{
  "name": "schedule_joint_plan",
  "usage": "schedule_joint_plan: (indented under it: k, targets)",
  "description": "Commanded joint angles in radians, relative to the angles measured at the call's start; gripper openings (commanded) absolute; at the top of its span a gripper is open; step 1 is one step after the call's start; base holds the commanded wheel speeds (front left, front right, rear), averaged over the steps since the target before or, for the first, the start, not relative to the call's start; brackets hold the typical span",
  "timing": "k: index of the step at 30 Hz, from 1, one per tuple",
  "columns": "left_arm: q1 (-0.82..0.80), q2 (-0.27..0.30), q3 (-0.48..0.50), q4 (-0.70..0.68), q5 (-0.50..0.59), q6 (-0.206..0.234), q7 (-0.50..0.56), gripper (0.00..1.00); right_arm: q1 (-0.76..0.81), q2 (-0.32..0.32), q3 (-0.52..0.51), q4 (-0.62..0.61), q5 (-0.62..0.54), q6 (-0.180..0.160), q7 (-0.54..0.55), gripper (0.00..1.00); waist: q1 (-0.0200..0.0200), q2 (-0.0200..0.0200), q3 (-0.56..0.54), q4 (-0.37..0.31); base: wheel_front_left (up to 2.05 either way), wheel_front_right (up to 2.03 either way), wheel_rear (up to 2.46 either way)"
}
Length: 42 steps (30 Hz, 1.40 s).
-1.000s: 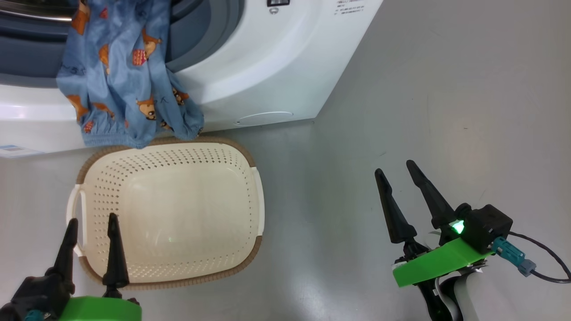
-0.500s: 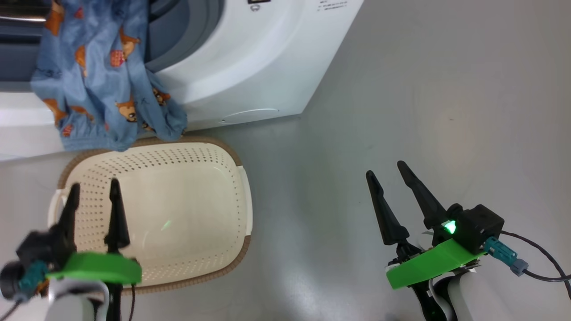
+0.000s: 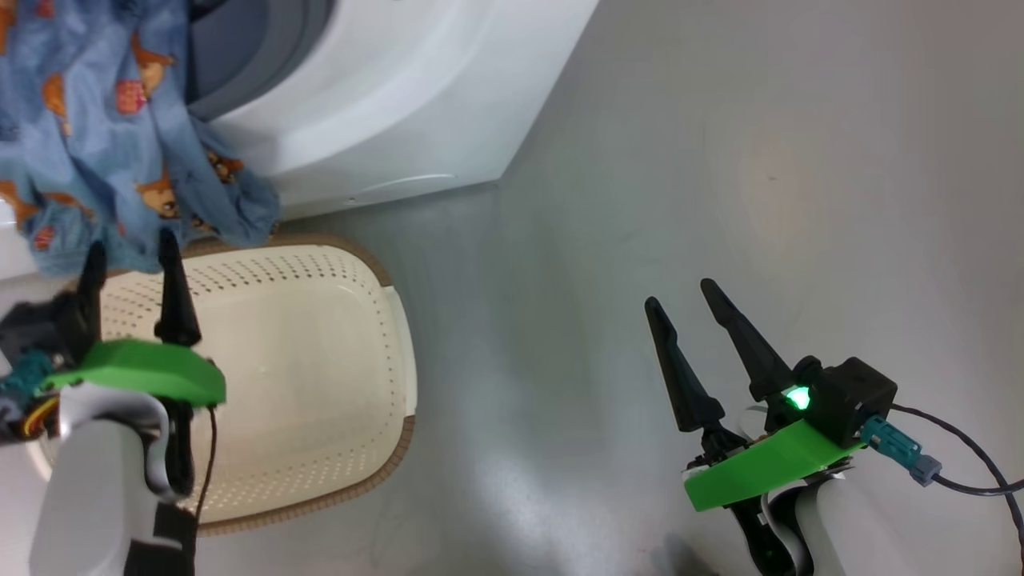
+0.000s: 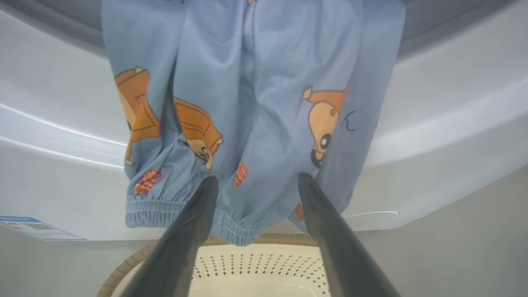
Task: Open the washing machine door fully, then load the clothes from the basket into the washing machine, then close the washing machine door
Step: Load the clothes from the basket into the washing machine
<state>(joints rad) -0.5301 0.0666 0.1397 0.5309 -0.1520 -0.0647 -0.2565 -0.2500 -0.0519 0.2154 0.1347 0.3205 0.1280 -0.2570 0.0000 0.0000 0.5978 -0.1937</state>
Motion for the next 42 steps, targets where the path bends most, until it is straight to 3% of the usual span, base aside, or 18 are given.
schedule_joint_plan:
  k: [1, 15, 16, 17, 18, 26, 34, 42]
  targets:
    - [-0.012, 0.026, 0.029, -0.005, -0.003, 0.007, -0.005, 1.00, 0.007, 0.002, 0.022, -0.021, 0.015, 0.003, -0.005, 1.00, 0.0000, 0.0000, 0.019, -0.016, 0.00, 0.00, 0.00]
    - [-0.153, 0.036, 0.107, 0.100, -0.029, -0.002, -0.005, 1.00, 0.013, 0.002, 0.016, -0.027, 0.039, 0.003, -0.005, 1.00, 0.0000, 0.0000, 0.079, -0.073, 0.00, 0.00, 0.00]
    - [-0.157, 0.035, 0.118, 0.103, -0.036, -0.002, -0.005, 0.48, 0.014, 0.002, 0.015, -0.026, 0.040, 0.003, -0.005, 1.00, 0.0000, 0.0000, 0.077, -0.071, 0.00, 0.00, 0.00]
    - [-0.160, 0.036, 0.122, 0.102, -0.033, -0.004, -0.005, 0.20, 0.014, 0.002, 0.013, -0.024, 0.041, 0.003, -0.005, 1.00, 0.0000, 0.0000, 0.074, -0.069, 0.00, 0.00, 0.00]
    - [-0.161, 0.036, 0.127, 0.104, -0.034, -0.007, -0.005, 0.00, 0.013, 0.002, 0.012, -0.022, 0.041, 0.003, -0.005, 1.00, 0.0000, 0.0000, 0.069, -0.066, 0.00, 0.00, 0.00]
    - [-0.136, 0.024, 0.145, 0.053, -0.018, -0.033, -0.005, 0.00, 0.011, 0.002, 0.001, -0.016, 0.038, 0.003, -0.005, 1.00, 0.0000, 0.0000, 0.028, -0.028, 0.00, 0.00, 0.00]
    - [-0.085, 0.013, 0.124, -0.096, 0.030, -0.050, -0.005, 0.00, 0.026, 0.002, 0.005, -0.001, 0.041, 0.003, -0.005, 1.00, 0.0000, 0.0000, -0.027, 0.009, 0.00, 0.00, 0.00]
    - [-0.132, 0.045, 0.071, -0.151, 0.057, -0.060, -0.005, 0.00, 0.024, 0.002, 0.018, 0.007, 0.055, 0.003, -0.005, 1.00, 0.0000, 0.0000, -0.042, 0.000, 0.00, 0.00, 0.00]
